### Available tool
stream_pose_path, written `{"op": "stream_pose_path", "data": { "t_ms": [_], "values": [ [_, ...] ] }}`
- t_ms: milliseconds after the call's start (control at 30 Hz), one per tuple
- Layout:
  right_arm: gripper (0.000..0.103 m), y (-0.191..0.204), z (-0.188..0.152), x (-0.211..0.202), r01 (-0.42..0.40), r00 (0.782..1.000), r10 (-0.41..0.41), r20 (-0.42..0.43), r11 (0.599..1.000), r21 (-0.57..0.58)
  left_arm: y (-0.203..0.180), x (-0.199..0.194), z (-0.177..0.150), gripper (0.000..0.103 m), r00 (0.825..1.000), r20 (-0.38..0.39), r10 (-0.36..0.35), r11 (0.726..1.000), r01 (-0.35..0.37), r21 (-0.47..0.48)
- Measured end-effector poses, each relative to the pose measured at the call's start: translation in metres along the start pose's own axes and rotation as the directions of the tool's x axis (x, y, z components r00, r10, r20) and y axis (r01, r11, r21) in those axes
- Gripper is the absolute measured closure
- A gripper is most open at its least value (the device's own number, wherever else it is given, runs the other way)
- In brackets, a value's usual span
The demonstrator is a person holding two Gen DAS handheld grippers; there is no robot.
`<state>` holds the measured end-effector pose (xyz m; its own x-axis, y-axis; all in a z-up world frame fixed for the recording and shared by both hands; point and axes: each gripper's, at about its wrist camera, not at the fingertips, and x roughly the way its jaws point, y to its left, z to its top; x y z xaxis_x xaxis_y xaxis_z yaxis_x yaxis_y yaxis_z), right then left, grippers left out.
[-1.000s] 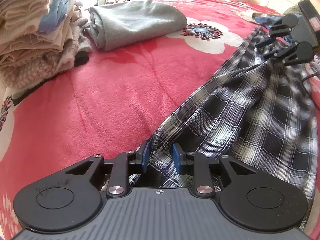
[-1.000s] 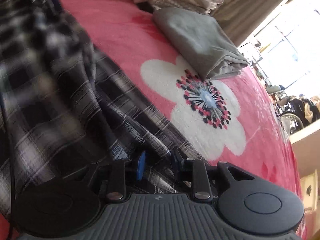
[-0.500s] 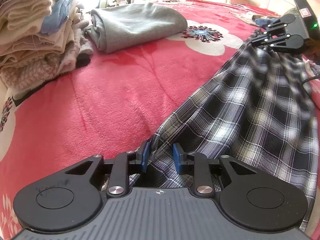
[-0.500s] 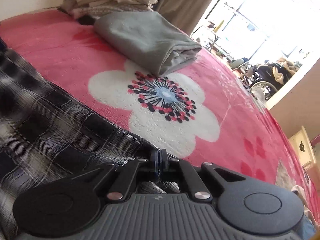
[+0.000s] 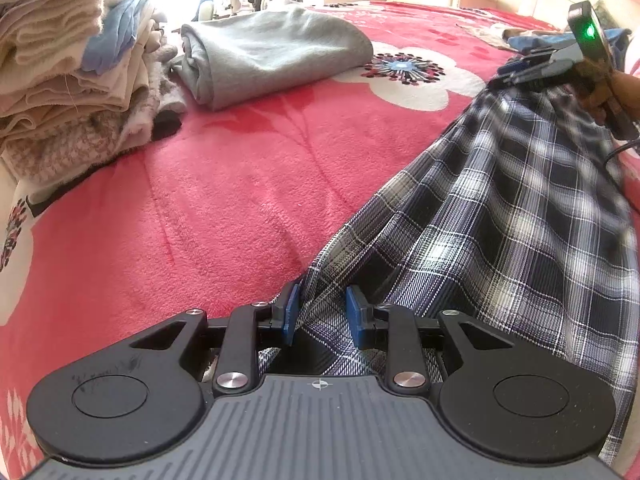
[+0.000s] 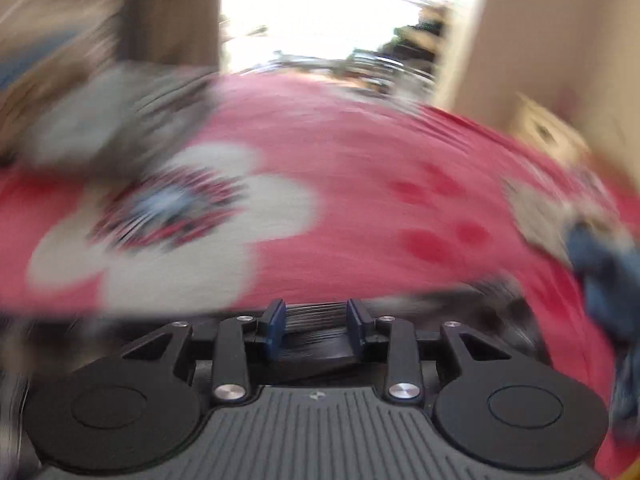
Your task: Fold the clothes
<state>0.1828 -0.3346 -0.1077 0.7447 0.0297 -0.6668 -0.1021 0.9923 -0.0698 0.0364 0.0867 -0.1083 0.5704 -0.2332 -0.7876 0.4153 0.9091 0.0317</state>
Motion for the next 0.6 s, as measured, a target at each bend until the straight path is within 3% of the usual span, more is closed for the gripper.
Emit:
{"op": "stream_pose_path", "data": {
  "t_ms": [133,233,367,600],
  "values": [
    [0.068,-0.077,0.004,-0.009,0.137,0.990,-0.140,-0.010,0.947,0.291,0.000,0.000,0.000,0.076,1.000,0.000,0.001,1.000,-0.001,0.007],
    [0.067,-0.125,-0.005,-0.019,0.113,0.993,-0.114,-0.030,0.854,0.509,-0.001,0.000,0.000,0.076,1.000,-0.001,0.001,1.000,-0.001,0.005],
    [0.067,-0.142,-0.005,-0.017,0.104,0.994,-0.097,-0.042,0.828,0.550,-0.001,0.000,0.000,0.076,1.000,-0.004,0.001,1.000,-0.001,0.006],
    [0.060,-0.141,0.004,0.011,0.116,0.987,-0.055,-0.154,0.897,0.427,-0.001,0.001,0.002,0.076,1.000,-0.015,0.004,1.000,-0.004,0.003]
  ]
}}
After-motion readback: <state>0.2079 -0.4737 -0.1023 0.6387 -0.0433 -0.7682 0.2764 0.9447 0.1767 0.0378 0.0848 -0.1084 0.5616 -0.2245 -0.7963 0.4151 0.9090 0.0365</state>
